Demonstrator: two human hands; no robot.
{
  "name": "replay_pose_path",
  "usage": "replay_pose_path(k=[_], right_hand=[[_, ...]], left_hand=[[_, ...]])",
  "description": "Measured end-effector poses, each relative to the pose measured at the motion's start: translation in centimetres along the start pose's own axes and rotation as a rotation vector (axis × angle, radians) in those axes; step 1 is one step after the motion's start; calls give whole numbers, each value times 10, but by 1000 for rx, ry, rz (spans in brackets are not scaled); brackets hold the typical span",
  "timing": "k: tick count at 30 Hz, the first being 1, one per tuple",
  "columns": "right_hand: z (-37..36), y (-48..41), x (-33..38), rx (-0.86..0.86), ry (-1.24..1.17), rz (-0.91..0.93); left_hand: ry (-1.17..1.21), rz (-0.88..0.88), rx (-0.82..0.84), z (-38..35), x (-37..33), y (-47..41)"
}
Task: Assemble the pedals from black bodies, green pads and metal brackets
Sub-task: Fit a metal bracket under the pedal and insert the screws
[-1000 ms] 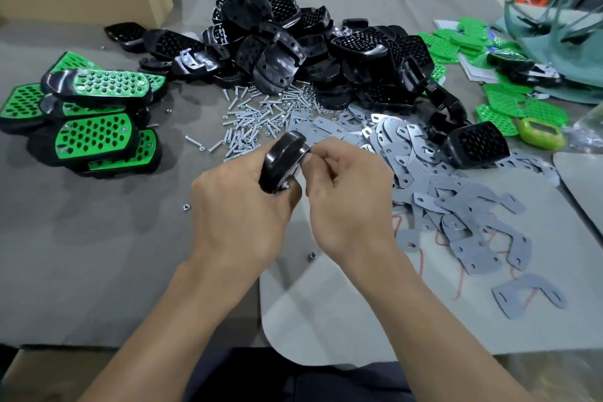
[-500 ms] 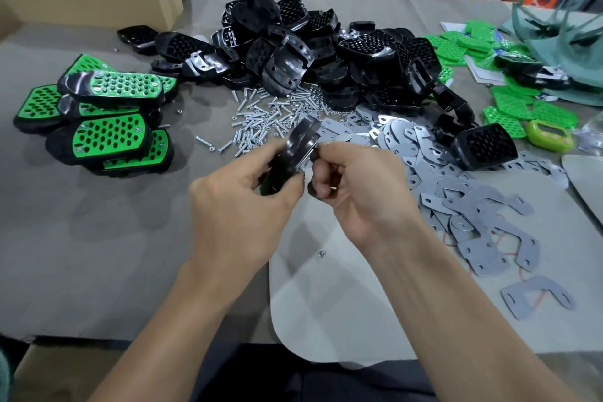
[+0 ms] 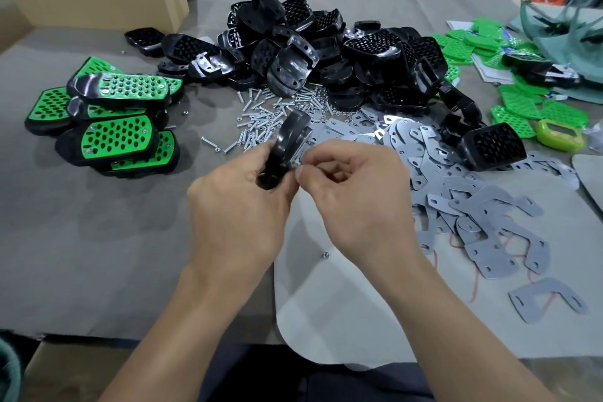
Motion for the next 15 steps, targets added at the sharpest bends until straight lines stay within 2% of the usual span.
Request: replay_pose_path(k=[5,9,15], right_hand=[[3,2,5,-57,8,50],[3,4,8,-106,29,63],[-8,6,-15,-16,19,-135]], left_hand=[[-34,-8,28,0,-8,2],[154,86,23,-2,2,5],[106,114,-53,0,12,9]])
Point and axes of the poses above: each hand's wrist, its own y-axis away from the middle knuckle, its own z-axis out of the back of the hand, x = y × z, the point moved 8 cm from there along -y, towards the middle knuckle, and after that the axes turned 5 degrees about z, right-handed, at the moved point
